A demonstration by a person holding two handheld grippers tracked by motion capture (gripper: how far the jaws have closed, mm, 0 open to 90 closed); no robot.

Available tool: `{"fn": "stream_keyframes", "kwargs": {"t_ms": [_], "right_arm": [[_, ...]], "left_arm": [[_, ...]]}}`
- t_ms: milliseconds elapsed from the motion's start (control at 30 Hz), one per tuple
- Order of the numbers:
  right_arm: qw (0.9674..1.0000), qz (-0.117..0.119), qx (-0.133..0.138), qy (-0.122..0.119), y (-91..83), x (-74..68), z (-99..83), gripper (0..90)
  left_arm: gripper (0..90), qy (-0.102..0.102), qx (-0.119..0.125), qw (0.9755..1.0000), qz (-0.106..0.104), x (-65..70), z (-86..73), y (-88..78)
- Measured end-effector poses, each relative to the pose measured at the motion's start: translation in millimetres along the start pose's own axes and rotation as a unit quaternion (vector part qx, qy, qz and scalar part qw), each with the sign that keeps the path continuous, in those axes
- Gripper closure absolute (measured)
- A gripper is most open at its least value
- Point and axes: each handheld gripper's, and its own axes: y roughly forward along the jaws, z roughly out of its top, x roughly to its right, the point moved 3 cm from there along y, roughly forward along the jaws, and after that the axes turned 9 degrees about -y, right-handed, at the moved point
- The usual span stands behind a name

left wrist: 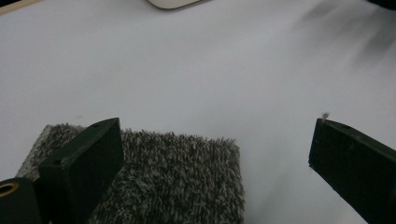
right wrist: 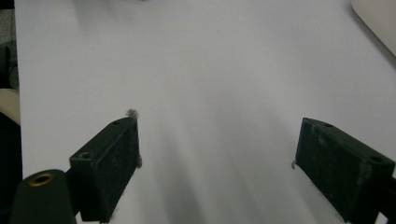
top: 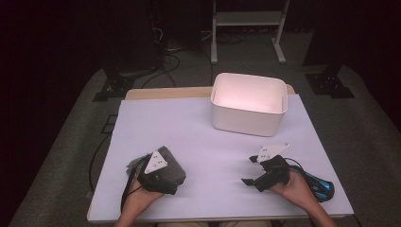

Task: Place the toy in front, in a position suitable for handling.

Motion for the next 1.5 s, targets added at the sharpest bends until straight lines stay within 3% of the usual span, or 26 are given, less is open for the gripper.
{"fn": "stream_keyframes", "kwargs": {"t_ms": [667,1233,1500], "right_arm": [[0.9999,-0.004,-0.014,-0.006,-30.4,4.0,4.8,12.4],[0.9989,-0.023,-0.031,0.025,-83.2,21.2,-23.4,12.4],[0.9981,-0.033,-0.039,0.034,-97.2,25.9,-32.8,12.4]], "left_arm": [[2.7,-0.003,0.006,1.0000,0.005,-0.7,-0.4,-2.7],[2.7,0.005,-0.001,1.0000,0.007,0.6,-0.8,-1.2],[2.8,0.006,-0.001,0.9999,0.009,0.1,-0.5,-3.3]]}}
